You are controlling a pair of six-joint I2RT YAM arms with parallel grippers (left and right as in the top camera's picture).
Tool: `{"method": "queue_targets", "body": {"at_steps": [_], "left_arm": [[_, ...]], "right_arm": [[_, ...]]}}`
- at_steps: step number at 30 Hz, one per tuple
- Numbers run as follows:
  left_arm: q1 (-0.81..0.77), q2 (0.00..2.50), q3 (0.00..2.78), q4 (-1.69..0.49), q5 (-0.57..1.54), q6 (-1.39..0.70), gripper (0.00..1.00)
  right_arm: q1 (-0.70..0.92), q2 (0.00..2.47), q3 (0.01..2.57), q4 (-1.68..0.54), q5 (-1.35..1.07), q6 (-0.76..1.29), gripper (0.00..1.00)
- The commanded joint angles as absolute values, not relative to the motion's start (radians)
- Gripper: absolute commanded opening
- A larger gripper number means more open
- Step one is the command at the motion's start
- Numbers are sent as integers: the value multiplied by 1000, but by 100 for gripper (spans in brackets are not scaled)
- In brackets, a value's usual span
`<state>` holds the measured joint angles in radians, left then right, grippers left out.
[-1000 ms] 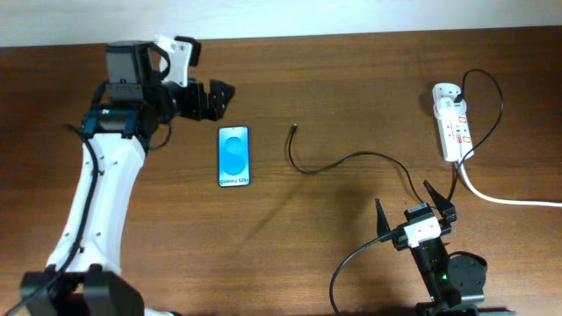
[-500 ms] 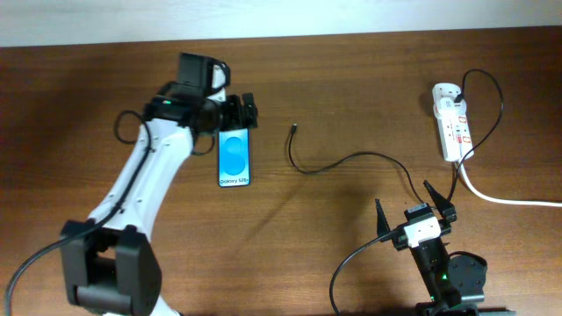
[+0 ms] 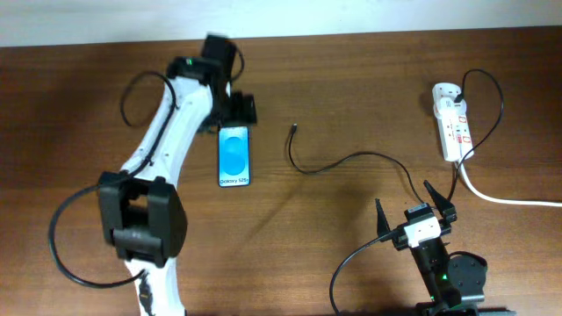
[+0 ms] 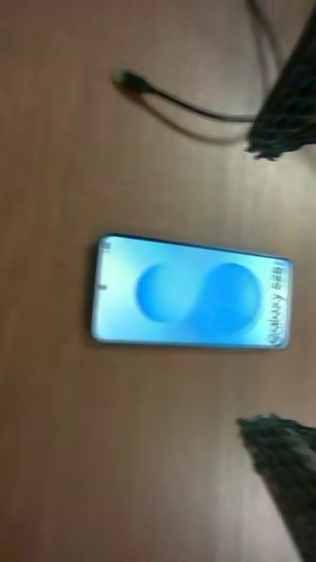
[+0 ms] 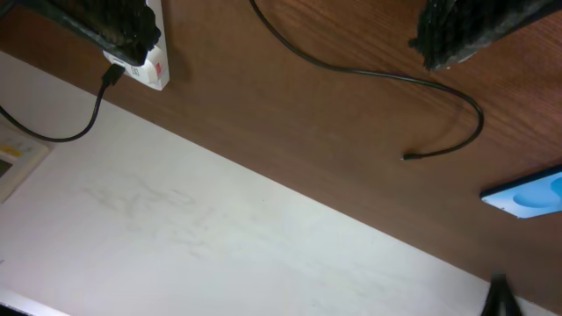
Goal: Plug charger to phone and switch on socket
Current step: 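Move the left gripper over the blue phone and lower onto it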
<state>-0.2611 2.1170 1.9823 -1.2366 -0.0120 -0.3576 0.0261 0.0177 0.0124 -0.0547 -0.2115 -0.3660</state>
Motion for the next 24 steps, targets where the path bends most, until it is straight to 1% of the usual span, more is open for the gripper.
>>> {"method": "queue_targets", "body": {"at_steps": [1,7,10,15,18,24], "left_arm": [[-260,2224,2130,-1338,-49,-312,99],[-260,2291,2129,-1316,1,-336,99],[-262,2314,2129,-1320,10,-426,99],[-285,2358,2127,-1329,2,-417,99],[-286,2364,2108,-1325,-36,-414,99],[-286,2364,1994,-1262,-49,-414,99]], "right_arm": [[33,13,6,-57,-228,-359,98],[33,13,6,-56,-228,-359,98],[33,13,6,-56,-228,-359,98],[33,13,6,-57,-228,-359,98],[33,13,6,-56,-228,-359,98],[33,13,6,-57,-228,-359,98]]}}
